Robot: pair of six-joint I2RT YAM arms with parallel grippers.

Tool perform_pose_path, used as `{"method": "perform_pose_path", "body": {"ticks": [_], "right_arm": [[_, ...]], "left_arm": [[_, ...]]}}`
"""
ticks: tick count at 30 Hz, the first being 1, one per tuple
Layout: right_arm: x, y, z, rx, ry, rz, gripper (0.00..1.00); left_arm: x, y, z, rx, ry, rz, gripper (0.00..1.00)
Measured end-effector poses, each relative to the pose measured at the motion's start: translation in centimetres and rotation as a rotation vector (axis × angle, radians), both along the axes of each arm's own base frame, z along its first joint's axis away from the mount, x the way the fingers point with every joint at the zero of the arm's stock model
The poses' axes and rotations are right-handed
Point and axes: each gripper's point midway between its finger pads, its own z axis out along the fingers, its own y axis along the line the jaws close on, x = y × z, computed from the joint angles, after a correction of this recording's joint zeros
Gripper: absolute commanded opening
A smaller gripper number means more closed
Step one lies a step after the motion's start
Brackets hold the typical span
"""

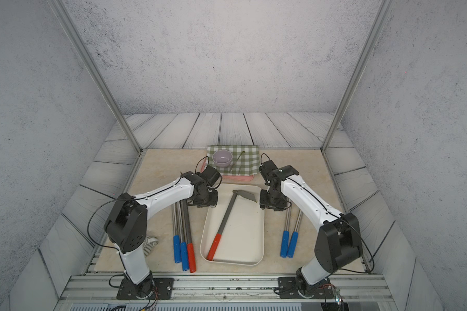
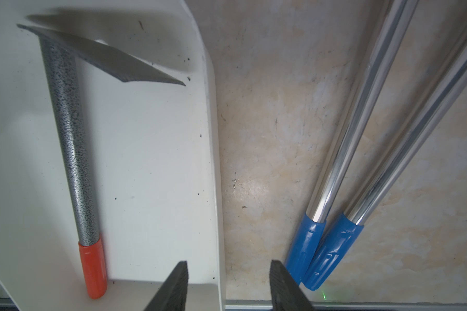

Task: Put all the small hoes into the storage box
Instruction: Adjust the storage box at the center of the board, then pick up the hoe from the center of the board.

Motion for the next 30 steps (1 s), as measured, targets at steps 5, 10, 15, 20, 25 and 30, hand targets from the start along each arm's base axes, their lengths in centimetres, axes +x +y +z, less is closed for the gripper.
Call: {"method": "perform_pose_path", "body": {"ticks": [5, 10, 15, 20, 25, 30], "right_arm": [[0.0, 0.0, 0.2, 0.0, -0.001, -0.002, 0.51], [-0.1, 0.1, 0.2, 0.008, 0.005, -0.001, 0.51], [-0.1, 0.2, 0.2, 0.017, 0.009, 0.0, 0.51], [-0.3, 0.4, 0.4, 0.03, 0.007, 0.002, 0.51], [-0.6, 0.4, 0.6, 0.039, 0.001, 0.002, 0.51], [-0.8, 0.3, 0.2, 0.036, 0.012, 0.002, 0.51]], "left_arm": [[-0.4, 1.6, 5.5, -0.018, -0.115, -0.008, 0.5], [-1.7, 6.5, 10.2, -0.052, -0.243, 0.068, 0.45], [-2.8, 11.9, 6.3, 0.023, -0.153, 0.183, 0.47], [-3.7, 12.1, 2.4, 0.046, -0.038, 0.187, 0.49], [-3.3, 11.7, 0.8, 0.023, -0.006, 0.201, 0.49], [-2.9, 11.6, -0.7, 0.011, 0.024, 0.215, 0.49]]}}
